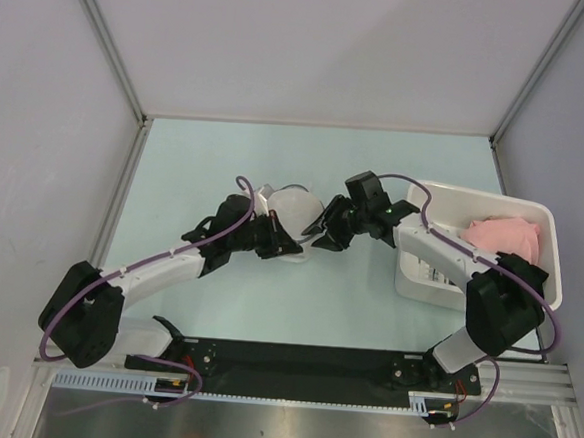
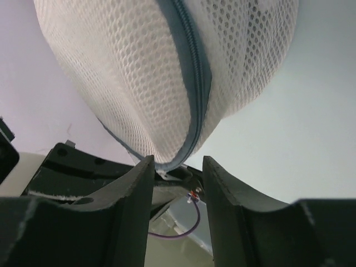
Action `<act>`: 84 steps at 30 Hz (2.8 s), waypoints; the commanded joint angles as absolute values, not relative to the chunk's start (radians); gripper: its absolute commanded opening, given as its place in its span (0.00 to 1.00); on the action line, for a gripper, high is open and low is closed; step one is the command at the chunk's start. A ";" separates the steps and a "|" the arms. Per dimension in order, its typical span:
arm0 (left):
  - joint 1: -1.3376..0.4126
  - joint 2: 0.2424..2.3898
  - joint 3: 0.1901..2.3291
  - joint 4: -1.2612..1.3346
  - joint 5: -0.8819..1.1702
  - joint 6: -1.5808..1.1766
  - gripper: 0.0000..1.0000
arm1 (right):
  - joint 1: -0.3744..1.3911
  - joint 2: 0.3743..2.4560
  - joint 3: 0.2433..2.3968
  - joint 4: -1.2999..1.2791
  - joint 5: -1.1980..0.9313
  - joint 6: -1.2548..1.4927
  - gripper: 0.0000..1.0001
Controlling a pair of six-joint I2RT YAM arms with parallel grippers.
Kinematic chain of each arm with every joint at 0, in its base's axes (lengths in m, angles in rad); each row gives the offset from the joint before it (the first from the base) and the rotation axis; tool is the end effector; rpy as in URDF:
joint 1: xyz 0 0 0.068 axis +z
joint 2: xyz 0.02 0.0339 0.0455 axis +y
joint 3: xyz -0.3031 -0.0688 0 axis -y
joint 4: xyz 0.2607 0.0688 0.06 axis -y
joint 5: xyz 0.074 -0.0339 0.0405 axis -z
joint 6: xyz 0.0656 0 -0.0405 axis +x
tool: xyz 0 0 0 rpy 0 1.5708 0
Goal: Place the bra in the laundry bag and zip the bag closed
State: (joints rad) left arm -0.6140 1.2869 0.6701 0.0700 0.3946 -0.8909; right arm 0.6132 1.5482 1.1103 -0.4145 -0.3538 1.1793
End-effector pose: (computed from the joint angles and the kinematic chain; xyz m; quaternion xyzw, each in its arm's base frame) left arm 0.2286 -0.1920 0.2327 -0.0229 0.8599 -0.4531 0.2339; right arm 0.2845 0.2280 0.2583 0.1980 0.9022 0.3731 0.0874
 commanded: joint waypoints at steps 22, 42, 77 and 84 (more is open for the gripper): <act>-0.337 1.267 0.762 -0.209 0.400 -0.603 0.00 | 0.463 1.768 1.366 -0.425 -0.407 0.663 0.00; -0.545 1.367 0.764 0.114 0.459 -0.939 0.00 | 0.569 1.598 1.264 -0.565 -0.402 0.883 0.69; -0.310 1.376 0.897 -0.316 0.480 -0.518 0.00 | 0.449 1.816 1.414 -0.528 -0.494 0.537 0.00; -0.428 1.353 0.786 -0.016 0.552 -0.807 0.00 | 0.449 1.895 1.614 -0.708 -0.443 0.658 0.50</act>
State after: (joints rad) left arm -0.3710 1.3846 0.8383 -0.2100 0.4953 -0.6380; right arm 0.4557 1.9041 1.5341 -0.5896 -0.4789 0.5999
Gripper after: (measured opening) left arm 0.005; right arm 0.387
